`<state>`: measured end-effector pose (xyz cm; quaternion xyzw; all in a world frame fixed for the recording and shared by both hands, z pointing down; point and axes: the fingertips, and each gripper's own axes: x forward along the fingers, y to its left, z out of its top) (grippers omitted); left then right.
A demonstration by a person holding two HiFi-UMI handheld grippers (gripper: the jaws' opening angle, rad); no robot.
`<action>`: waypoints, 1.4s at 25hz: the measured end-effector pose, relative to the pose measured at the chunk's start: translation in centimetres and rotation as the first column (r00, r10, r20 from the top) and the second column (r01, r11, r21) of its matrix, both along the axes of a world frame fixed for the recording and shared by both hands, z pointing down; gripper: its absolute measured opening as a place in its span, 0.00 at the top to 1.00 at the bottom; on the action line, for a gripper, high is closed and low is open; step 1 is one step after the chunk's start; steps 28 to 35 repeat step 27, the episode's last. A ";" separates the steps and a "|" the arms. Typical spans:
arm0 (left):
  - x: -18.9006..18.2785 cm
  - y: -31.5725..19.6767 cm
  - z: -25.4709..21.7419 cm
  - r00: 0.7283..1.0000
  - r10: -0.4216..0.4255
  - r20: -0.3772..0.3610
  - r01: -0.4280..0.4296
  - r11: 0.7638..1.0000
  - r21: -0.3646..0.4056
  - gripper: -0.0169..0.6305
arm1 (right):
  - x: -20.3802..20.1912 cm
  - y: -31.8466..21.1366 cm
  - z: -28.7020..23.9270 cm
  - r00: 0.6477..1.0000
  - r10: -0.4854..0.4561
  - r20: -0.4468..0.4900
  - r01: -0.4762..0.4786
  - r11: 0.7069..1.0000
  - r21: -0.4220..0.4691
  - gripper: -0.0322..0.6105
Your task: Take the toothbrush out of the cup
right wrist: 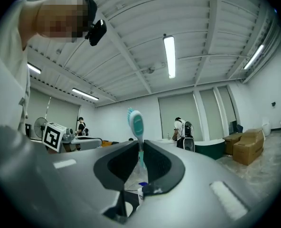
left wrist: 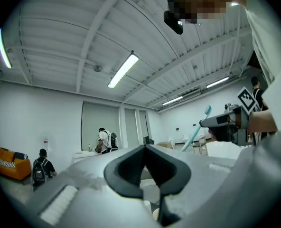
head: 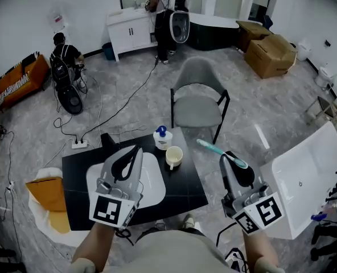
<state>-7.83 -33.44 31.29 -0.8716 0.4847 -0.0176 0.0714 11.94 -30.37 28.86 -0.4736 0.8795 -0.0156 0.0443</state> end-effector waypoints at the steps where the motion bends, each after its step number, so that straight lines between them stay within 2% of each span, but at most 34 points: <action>1: 0.2 0.3 0.2 1.000 0.000 0.001 0.000 1.000 -0.004 0.97 | 0.2 0.3 0.5 1.000 0.009 -0.008 -0.009 1.000 -0.006 0.90; 8: 1.4 1.5 3.8 1.000 0.023 0.002 -0.023 0.996 -0.086 0.97 | 0.6 1.4 4.1 0.999 0.018 -0.031 -0.021 0.997 -0.075 0.90; 14: 1.2 1.3 5.2 1.000 0.012 0.027 -0.009 0.994 -0.110 0.97 | 0.0 1.2 4.5 0.999 -0.005 -0.046 0.001 0.996 -0.093 0.90; 35: 1.3 1.2 5.0 1.000 0.010 0.030 -0.007 0.995 -0.096 0.97 | 0.0 0.6 4.2 0.999 -0.022 -0.043 0.019 0.997 -0.076 0.90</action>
